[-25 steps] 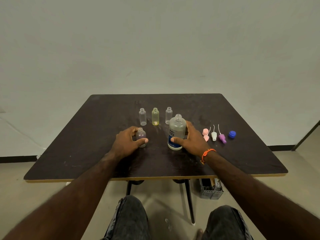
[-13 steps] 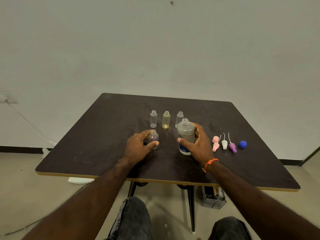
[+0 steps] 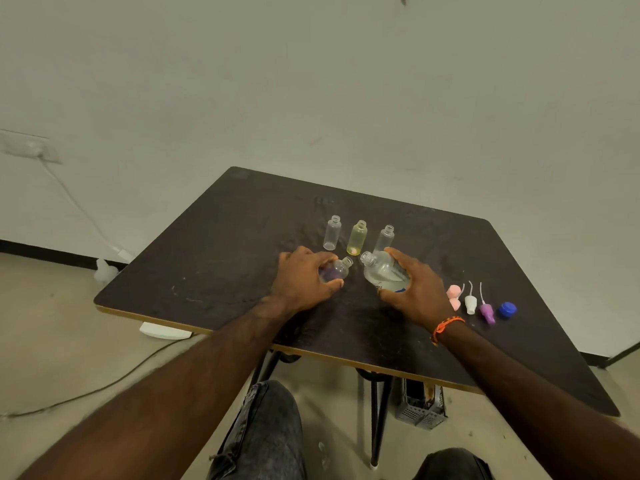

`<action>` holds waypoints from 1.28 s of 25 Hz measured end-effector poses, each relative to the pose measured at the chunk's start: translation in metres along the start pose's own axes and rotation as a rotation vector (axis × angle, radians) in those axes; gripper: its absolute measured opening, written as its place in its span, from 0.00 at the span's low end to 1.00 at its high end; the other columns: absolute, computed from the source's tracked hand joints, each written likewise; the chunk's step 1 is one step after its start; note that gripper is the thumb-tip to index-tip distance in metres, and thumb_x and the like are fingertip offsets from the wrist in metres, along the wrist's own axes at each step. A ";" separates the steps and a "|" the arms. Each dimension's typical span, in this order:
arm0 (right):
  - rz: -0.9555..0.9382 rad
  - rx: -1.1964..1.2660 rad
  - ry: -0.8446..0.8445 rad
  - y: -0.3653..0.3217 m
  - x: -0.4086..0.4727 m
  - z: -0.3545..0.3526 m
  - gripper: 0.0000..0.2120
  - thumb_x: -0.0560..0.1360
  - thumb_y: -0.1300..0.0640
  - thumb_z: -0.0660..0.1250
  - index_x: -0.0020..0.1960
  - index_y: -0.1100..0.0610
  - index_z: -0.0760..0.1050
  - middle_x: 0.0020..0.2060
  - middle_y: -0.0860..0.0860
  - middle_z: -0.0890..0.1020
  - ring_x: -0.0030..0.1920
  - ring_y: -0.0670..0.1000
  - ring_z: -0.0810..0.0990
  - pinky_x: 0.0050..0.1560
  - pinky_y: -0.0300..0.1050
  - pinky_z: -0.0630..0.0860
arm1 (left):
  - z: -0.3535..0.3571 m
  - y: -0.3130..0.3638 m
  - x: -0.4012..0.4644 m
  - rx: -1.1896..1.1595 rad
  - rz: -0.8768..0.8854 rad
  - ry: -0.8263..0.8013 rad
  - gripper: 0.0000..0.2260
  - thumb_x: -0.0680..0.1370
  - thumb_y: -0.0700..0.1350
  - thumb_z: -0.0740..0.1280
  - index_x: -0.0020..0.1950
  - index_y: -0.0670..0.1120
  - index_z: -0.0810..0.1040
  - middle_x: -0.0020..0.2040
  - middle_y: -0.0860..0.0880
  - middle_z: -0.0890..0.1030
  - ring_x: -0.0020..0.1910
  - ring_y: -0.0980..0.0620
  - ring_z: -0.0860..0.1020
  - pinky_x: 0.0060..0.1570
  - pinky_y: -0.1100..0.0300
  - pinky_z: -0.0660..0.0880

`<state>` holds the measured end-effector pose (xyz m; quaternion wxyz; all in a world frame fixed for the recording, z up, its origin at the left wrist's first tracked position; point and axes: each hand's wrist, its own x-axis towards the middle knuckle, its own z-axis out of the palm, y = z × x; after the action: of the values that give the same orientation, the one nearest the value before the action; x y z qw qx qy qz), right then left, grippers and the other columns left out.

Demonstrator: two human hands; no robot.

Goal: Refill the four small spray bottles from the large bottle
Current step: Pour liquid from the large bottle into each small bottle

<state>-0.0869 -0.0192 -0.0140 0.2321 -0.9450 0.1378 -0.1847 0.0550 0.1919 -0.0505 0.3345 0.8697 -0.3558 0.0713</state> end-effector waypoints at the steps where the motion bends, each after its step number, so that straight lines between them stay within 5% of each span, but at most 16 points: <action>1: -0.003 -0.021 0.001 0.000 0.000 0.000 0.39 0.65 0.43 0.73 0.74 0.42 0.66 0.65 0.49 0.79 0.62 0.54 0.77 0.64 0.61 0.73 | 0.000 -0.001 -0.001 0.004 0.000 -0.010 0.25 0.74 0.62 0.73 0.70 0.57 0.78 0.56 0.57 0.83 0.62 0.54 0.73 0.64 0.50 0.61; 15: -0.036 -0.281 -0.055 -0.005 0.006 -0.003 0.40 0.67 0.45 0.74 0.76 0.39 0.63 0.69 0.47 0.75 0.68 0.54 0.71 0.68 0.61 0.62 | 0.001 0.000 -0.004 0.035 0.028 -0.037 0.26 0.74 0.62 0.73 0.72 0.59 0.77 0.55 0.58 0.80 0.61 0.56 0.71 0.63 0.53 0.58; 32: -0.051 -0.390 -0.066 -0.009 0.010 -0.013 0.39 0.69 0.45 0.74 0.76 0.39 0.62 0.69 0.48 0.74 0.67 0.54 0.69 0.67 0.59 0.60 | 0.000 -0.001 -0.002 0.069 0.060 -0.042 0.26 0.75 0.62 0.72 0.72 0.59 0.76 0.56 0.58 0.81 0.61 0.55 0.71 0.63 0.52 0.58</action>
<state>-0.0819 -0.0196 0.0040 0.0444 -0.9808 0.1393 -0.1291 0.0542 0.1935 -0.0519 0.2947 0.8710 -0.3858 0.0752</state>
